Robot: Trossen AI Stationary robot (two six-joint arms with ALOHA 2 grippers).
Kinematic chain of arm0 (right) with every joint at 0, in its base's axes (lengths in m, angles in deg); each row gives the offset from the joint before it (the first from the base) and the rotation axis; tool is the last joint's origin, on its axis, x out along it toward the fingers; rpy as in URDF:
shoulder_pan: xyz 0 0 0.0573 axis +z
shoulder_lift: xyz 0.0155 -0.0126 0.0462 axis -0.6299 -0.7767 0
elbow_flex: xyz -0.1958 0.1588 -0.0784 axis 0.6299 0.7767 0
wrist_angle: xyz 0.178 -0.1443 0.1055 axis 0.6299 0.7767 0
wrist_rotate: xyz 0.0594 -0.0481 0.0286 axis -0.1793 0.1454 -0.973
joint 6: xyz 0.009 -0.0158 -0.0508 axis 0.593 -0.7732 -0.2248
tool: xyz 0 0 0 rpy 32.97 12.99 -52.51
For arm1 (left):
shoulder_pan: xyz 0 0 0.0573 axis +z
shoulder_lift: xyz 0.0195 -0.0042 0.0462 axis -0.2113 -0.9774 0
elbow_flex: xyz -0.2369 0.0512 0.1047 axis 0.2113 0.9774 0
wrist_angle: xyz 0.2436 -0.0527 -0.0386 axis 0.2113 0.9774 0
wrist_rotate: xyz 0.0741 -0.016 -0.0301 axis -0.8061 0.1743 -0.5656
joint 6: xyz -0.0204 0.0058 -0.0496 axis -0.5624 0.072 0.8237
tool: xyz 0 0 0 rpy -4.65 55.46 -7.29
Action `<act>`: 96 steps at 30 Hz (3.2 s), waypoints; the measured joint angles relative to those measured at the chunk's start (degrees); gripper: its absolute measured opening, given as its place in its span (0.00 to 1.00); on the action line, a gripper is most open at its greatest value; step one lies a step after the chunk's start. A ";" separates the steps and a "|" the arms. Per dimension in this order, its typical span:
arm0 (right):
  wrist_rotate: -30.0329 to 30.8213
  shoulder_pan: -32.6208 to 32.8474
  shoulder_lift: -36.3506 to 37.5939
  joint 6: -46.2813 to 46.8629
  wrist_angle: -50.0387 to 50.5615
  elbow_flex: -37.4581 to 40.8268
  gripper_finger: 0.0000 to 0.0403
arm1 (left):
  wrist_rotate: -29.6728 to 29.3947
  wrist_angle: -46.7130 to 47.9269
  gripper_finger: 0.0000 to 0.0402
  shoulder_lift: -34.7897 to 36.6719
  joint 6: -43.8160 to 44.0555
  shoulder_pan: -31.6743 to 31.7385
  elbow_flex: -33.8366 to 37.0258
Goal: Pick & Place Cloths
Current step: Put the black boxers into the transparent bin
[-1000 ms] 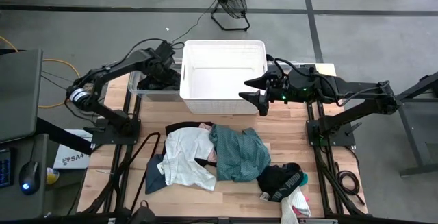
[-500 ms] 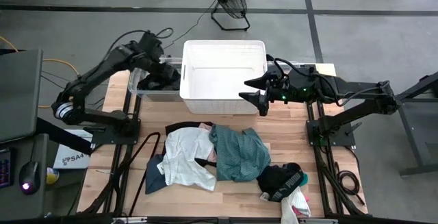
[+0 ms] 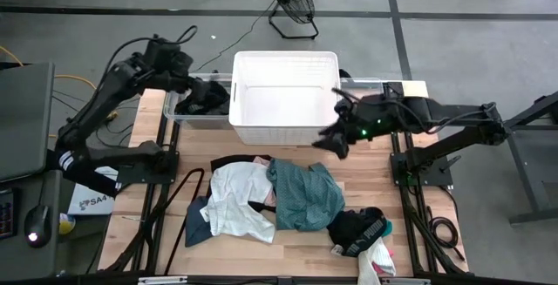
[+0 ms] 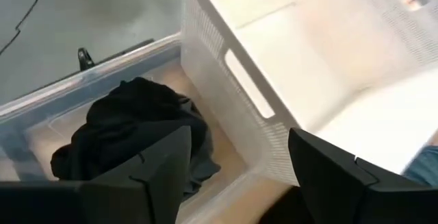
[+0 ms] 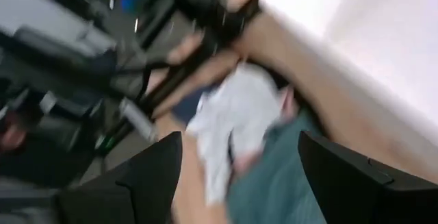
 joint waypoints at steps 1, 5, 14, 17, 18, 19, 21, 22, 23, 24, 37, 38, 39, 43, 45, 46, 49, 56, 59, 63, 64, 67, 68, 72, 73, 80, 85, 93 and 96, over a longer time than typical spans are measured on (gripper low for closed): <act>-1.72 0.81 0.00 1.77 1.74 0.00 0.70 | 0.13 -0.01 0.59 0.70 -0.01 0.00 0.00; -5.74 4.76 0.00 10.47 8.41 0.00 0.70 | 0.18 0.01 0.57 2.55 -0.42 0.02 0.00; -2.83 18.27 -1.20 36.53 21.32 0.00 0.70 | 3.39 -0.01 0.57 3.48 -1.76 0.00 0.00; -1.08 22.57 -3.39 42.38 23.63 0.00 0.70 | 4.65 -0.05 0.57 3.48 -2.83 0.00 0.00; -0.67 23.86 -4.19 43.45 24.07 0.00 0.70 | 4.86 -0.05 0.57 3.48 -3.26 0.00 0.00; -0.06 25.02 -5.26 43.92 24.41 0.00 0.70 | 5.03 -0.07 0.57 3.48 -3.52 0.00 0.00; 1.41 26.90 -7.53 44.00 24.73 0.00 0.70 | 5.63 -0.19 0.57 3.48 -4.13 0.00 0.00; 1.67 27.63 -8.79 43.81 24.96 0.00 0.70 | 5.90 -0.23 0.57 3.48 -4.55 0.00 0.00; 1.68 28.30 -10.08 43.35 25.40 0.00 0.70 | 6.06 -0.21 0.57 3.48 -4.74 0.00 0.00; 1.45 28.81 -11.40 43.16 25.88 0.00 0.70 | 6.21 -0.22 0.57 3.48 -4.92 0.00 0.00; -13.90 30.52 -26.04 50.67 26.40 0.00 0.70 | 8.86 0.15 0.57 3.48 -6.45 0.00 0.00; -14.15 30.52 -26.80 51.57 26.10 0.00 0.70 | 8.86 0.25 0.57 3.48 -6.45 0.00 0.00; -14.23 30.52 -27.48 52.55 25.74 0.00 0.70 | 8.86 0.26 0.57 3.48 -6.45 0.00 0.00; -13.75 30.51 -29.25 57.93 23.91 0.00 0.70 | 8.86 0.25 0.57 3.48 -6.45 0.00 0.00; -13.20 30.52 -29.87 61.00 22.81 0.00 0.70 | 8.86 0.24 0.57 3.48 -6.45 0.00 0.00; -13.14 30.51 -30.10 62.48 22.59 0.00 0.70 | 8.86 0.25 0.57 3.48 -6.45 0.00 0.00; -12.24 30.52 -30.56 66.37 22.33 0.00 0.70 | 8.90 0.29 0.57 3.50 -6.45 0.02 0.00; -12.00 30.48 -32.89 73.98 21.44 0.00 0.67 | 11.18 0.43 0.57 3.52 -6.45 0.02 0.00; -12.54 30.60 -34.53 75.65 21.45 0.00 0.64 | 11.43 0.61 0.57 3.52 -6.59 0.00 0.00; -14.65 30.58 -36.44 76.01 21.37 0.00 0.60 | 11.47 0.84 0.57 3.52 -7.55 0.01 0.00; -15.22 30.58 -36.72 76.03 21.43 0.00 0.59 | 11.54 1.02 0.57 3.52 -7.67 0.02 0.00; -16.05 30.62 -37.83 76.01 22.00 0.00 0.55 | 11.72 1.15 0.57 3.52 -8.36 0.02 0.00; -16.31 30.67 -38.13 75.84 22.06 0.02 0.53 | 11.72 1.22 0.57 3.52 -8.71 0.02 0.00; -16.65 30.68 -38.47 75.15 22.18 0.02 0.44 | 11.70 1.61 0.57 3.52 -9.45 0.02 0.00; -16.55 30.54 -38.47 75.11 22.23 0.02 0.41 | 11.73 1.59 0.57 3.52 -9.45 0.02 0.00; -16.39 30.23 -38.16 72.95 22.75 -0.59 0.07 | 11.73 1.50 0.57 3.52 -9.86 0.02 0.00; -13.38 30.06 -37.65 71.59 25.54 -3.52 0.02 | 11.73 1.49 0.57 3.52 -10.52 0.02 0.00; -4.33 29.75 -29.47 72.22 38.76 -11.22 0.01 | 11.73 1.43 0.57 3.50 -10.50 0.02 0.00; 2.30 29.75 -25.30 72.40 42.82 -13.72 0.01 | 11.73 1.43 0.57 3.50 -10.50 0.02 0.00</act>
